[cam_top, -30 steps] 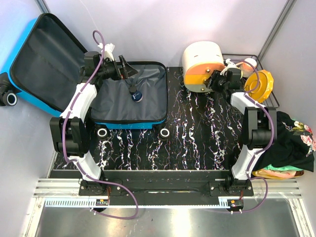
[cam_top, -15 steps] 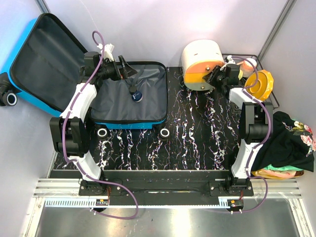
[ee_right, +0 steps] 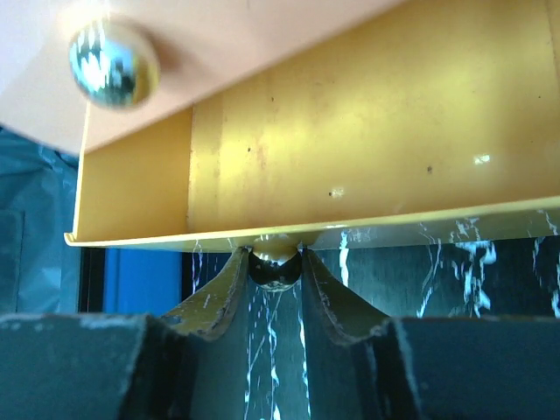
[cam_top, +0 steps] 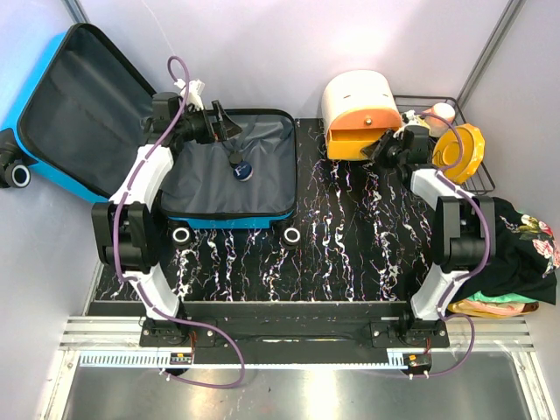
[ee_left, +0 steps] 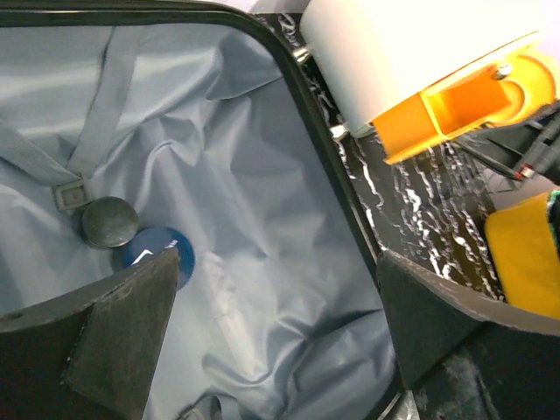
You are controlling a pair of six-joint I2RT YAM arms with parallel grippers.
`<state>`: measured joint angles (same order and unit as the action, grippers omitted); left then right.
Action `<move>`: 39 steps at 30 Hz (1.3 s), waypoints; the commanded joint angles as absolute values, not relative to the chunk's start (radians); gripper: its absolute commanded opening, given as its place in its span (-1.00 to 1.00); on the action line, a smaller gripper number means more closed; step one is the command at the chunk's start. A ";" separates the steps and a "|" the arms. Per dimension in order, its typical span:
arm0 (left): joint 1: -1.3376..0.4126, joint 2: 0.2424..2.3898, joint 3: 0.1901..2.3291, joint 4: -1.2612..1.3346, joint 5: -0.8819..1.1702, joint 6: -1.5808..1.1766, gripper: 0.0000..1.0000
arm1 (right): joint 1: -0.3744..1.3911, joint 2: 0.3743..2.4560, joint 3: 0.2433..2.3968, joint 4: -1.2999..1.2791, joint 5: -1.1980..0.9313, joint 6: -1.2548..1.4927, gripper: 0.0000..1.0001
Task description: Open, take out, and arrange the luggage
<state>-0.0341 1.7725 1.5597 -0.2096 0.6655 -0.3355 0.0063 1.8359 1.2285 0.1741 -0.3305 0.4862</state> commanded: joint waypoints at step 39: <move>-0.181 2.273 1.887 -0.538 0.259 -0.029 0.93 | 0.008 1.460 1.137 -0.061 -0.561 0.187 0.99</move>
